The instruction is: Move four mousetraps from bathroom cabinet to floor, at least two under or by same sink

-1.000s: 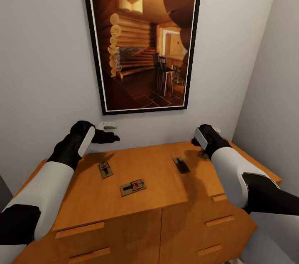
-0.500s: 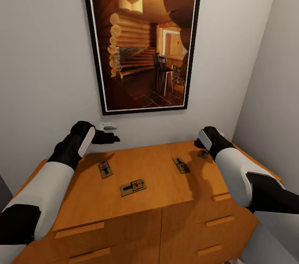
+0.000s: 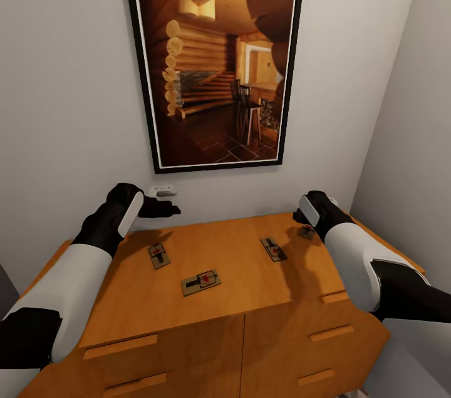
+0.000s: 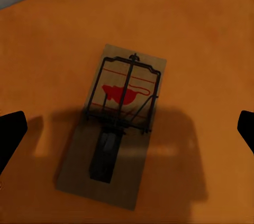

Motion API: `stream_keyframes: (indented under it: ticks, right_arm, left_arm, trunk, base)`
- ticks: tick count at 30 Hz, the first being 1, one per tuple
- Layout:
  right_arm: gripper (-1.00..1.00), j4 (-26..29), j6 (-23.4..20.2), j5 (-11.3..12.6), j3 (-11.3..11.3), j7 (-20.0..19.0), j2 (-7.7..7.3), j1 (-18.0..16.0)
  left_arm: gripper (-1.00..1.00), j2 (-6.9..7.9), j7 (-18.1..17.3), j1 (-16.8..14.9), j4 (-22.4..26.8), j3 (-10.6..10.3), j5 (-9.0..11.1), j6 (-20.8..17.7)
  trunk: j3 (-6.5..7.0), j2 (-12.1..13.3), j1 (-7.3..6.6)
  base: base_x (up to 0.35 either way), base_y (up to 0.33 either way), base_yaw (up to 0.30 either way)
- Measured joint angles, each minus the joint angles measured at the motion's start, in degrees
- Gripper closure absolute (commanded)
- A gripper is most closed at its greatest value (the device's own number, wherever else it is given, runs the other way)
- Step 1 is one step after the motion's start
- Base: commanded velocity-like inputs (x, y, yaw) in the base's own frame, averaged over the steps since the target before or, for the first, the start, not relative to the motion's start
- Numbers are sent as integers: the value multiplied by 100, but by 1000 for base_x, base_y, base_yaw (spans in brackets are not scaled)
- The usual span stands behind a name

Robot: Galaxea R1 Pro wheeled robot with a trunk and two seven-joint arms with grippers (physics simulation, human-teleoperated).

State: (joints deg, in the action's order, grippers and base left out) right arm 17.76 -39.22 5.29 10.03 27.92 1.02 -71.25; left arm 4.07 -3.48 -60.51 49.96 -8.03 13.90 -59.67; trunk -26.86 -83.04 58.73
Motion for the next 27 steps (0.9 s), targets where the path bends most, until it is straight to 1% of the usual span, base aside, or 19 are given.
stream_keyframes:
  ticks: [9,16,20,24,27]
  right_arm:
    - [-100,-90,13,9,2,-1,18,0]
    - [-100,-216,150,17,6,-10,15,0]
    - [-100,-240,187,22,14,-79,5,0]
    - [-100,-249,203,25,50,-154,0,0]
    - [-100,-253,211,26,124,-191,-5,0]
  left_arm:
    - [-100,-1,0,0,-5,1,0,5]
    - [-100,-7,0,0,-8,-1,0,7]
    - [-100,-8,0,0,-8,-1,0,7]
    - [-100,-9,0,0,-8,1,0,7]
    - [-100,-9,0,0,-8,1,0,7]
  trunk:
    - [0,0,0]
    - [0,0,0]
    - [0,0,0]
    - [0,0,0]
    - [0,0,0]
  base:
    - [0,0,0]
    - [0,0,0]
    - [0,0,0]
    - [0,0,0]
    - [0,0,0]
